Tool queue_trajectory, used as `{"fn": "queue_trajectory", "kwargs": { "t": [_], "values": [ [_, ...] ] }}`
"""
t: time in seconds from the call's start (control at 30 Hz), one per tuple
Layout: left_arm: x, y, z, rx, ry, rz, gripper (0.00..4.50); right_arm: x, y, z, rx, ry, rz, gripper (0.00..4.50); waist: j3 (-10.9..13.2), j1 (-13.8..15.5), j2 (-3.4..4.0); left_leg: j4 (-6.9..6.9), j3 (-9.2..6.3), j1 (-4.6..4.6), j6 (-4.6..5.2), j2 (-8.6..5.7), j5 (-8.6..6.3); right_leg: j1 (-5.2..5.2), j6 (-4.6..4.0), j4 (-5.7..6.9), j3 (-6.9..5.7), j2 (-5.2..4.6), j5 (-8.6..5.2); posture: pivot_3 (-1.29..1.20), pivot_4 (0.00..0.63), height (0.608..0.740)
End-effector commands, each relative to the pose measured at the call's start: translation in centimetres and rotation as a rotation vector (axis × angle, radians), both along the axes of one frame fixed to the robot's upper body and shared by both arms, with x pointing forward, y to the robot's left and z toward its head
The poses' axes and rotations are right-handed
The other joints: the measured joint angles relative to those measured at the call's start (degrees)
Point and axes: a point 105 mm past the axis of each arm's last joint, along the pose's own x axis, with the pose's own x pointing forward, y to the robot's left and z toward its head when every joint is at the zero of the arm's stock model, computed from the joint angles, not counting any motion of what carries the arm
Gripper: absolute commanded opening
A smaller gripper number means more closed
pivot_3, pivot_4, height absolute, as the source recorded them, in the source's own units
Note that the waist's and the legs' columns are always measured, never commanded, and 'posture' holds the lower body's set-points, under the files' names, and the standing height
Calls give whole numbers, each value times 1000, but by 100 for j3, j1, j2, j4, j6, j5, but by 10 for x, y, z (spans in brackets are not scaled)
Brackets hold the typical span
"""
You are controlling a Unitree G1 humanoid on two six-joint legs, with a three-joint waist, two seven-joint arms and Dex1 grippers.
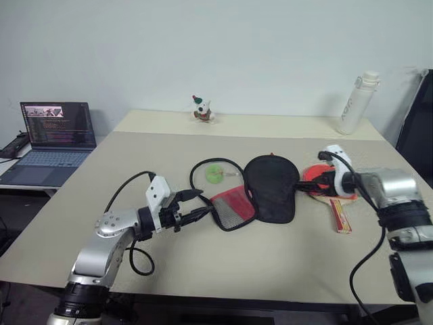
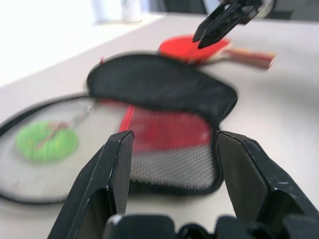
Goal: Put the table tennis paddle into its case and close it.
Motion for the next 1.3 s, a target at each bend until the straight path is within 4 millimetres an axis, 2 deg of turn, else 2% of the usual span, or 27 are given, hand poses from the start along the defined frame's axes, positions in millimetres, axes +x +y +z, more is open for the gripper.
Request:
{"fn": "queue_trajectory", "kwargs": {
  "t": [0.03, 0.2, 0.37, 0.77, 0.97, 1.1, 1.2, 1.3],
  "values": [
    [-8, -3, 26, -10, -54, -54, 2886, -6, -23, 10, -46, -81, -113, 4455, 0, -8, 0, 1, 2, 0, 0, -1, 0, -1, 0, 1, 3, 0, 0, 0, 150, 740],
    [-4, -6, 34, 97, -56, -68, 2886, -15, -53, -7, -91, -85, -318, 4455, 1, -34, 1, 0, 6, 2, -25, 1, 15, -5, 1, 6, 8, 4, 0, 0, 150, 740],
    [-6, -17, 43, 105, -71, -113, 2886, -18, -63, -20, -70, -63, -437, 4455, 1, -35, 2, 0, 7, 4, -31, 1, 19, -3, 1, 6, 10, 8, 0, 0, 150, 740],
    [-12, -15, 40, 128, -60, -92, 2886, -28, -40, -55, -32, 38, -445, 4455, 1, -25, 2, -1, 5, 4, -35, 2, 22, -3, 1, 6, 11, 10, 0, 0, 150, 740],
    [-13, -16, 39, 128, -60, -86, 2886, -23, -40, -67, -20, 46, -492, 4455, -1, -35, -1, 0, 5, 5, -35, 4, 22, -1, 1, 6, 12, 12, 0, 0, 150, 740],
    [-14, -16, 38, 130, -56, -81, 2886, -21, -45, -70, -32, 29, -537, 3625, -3, -38, -3, 2, 4, 13, -35, 4, 22, 8, 1, 9, 12, 13, 1, 0, 150, 740],
    [-14, -15, 37, 128, -53, -76, 2886, -18, -49, -67, -34, 2, -574, 2532, -3, -38, -3, 2, 2, 15, -35, 5, 23, 7, 1, 13, 11, 13, 1, 0, 150, 740],
    [-14, -15, 35, 128, -51, -63, 2886, -12, -56, -54, -13, -48, -626, 1514, -3, -41, -3, 2, 2, 15, -37, 5, 24, 8, 1, 14, 12, 15, 1, 0, 150, 740]
  ]
}}
